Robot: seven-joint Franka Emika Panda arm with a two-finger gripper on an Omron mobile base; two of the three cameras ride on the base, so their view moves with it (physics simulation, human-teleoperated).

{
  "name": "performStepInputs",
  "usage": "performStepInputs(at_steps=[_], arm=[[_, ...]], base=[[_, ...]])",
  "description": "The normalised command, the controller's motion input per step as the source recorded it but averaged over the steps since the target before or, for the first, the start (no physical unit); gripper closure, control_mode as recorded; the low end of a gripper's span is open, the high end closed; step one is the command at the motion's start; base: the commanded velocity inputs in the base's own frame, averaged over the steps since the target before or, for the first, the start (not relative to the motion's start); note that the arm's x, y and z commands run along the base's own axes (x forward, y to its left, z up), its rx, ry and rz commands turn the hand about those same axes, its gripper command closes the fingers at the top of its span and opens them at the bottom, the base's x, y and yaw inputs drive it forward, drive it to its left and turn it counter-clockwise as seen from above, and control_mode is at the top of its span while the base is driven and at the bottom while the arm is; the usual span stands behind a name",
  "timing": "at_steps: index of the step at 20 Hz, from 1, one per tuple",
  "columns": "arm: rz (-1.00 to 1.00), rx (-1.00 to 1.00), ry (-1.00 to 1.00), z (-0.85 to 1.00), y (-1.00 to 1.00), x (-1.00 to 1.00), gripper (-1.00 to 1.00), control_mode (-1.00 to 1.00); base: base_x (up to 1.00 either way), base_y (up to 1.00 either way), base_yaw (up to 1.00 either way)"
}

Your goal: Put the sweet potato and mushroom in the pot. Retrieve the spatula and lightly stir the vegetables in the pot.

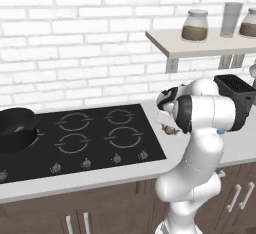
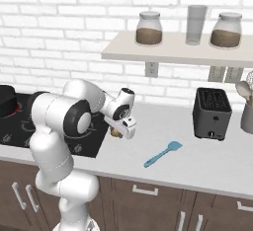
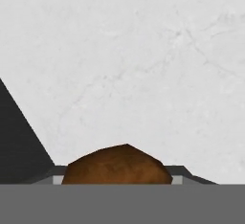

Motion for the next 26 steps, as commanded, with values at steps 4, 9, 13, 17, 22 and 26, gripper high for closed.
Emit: performStepInputs(at_steps=[4, 9, 13, 17, 22, 26], arm=[[0.0, -0.02, -0.19, 0.56, 0.36, -0.74, 1.0, -1.0], [0.0, -0.03, -0.03, 0.96, 0.14, -0.67, 1.0, -1.0], [0.01, -0.12, 0.0, 0.99, 0.15, -0.78, 1.0, -1.0], [0.03, -0.12, 0.0, 0.86, 0.34, -0.51, 1.0, -1.0], [0.03, -0.06, 0.02, 0.73, 0.1, -0.1, 1.0, -1.0], [0.02, -0.03, 0.01, 0.39, 0.06, -0.13, 1.0, -1.0]], base=[[0.0, 0.0, 0.0], [0.0, 0.0, 0.0], [0.0, 0.0, 0.0], [0.0, 0.0, 0.0], [0.0, 0.0, 0.0], [0.0, 0.0, 0.0]])
